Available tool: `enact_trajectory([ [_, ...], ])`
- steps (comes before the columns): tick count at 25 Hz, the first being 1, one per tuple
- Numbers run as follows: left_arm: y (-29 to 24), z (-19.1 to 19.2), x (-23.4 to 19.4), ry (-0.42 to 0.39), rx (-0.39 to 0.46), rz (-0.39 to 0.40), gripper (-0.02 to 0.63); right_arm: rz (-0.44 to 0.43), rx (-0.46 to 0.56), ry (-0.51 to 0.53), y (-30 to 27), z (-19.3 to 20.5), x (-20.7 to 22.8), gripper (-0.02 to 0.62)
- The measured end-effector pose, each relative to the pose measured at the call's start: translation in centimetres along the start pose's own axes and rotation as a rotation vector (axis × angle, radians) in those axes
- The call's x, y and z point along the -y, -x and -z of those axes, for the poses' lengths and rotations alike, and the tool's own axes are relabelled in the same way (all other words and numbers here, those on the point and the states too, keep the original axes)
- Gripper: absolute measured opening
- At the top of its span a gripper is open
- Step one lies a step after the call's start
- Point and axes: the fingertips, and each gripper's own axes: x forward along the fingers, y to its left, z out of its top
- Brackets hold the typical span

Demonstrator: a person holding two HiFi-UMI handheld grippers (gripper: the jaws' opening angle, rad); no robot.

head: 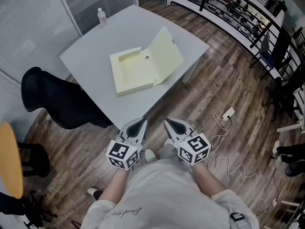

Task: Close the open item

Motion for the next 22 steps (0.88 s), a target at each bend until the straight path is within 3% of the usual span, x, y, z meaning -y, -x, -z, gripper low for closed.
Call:
enact_trajectory([
  [8,-1.0,-0.4,-0.6,-0.003,0.002,0.026,0.009,0.019,-0.003,-0.023,-0.5,0.2,0.7,0.012],
  [22,-5.5,-1.9,-4.2,0.014,0.006,-0.004,0.009,-0.016,-0.005,-0.016,-4.9,-2.2,4.4,0.012],
])
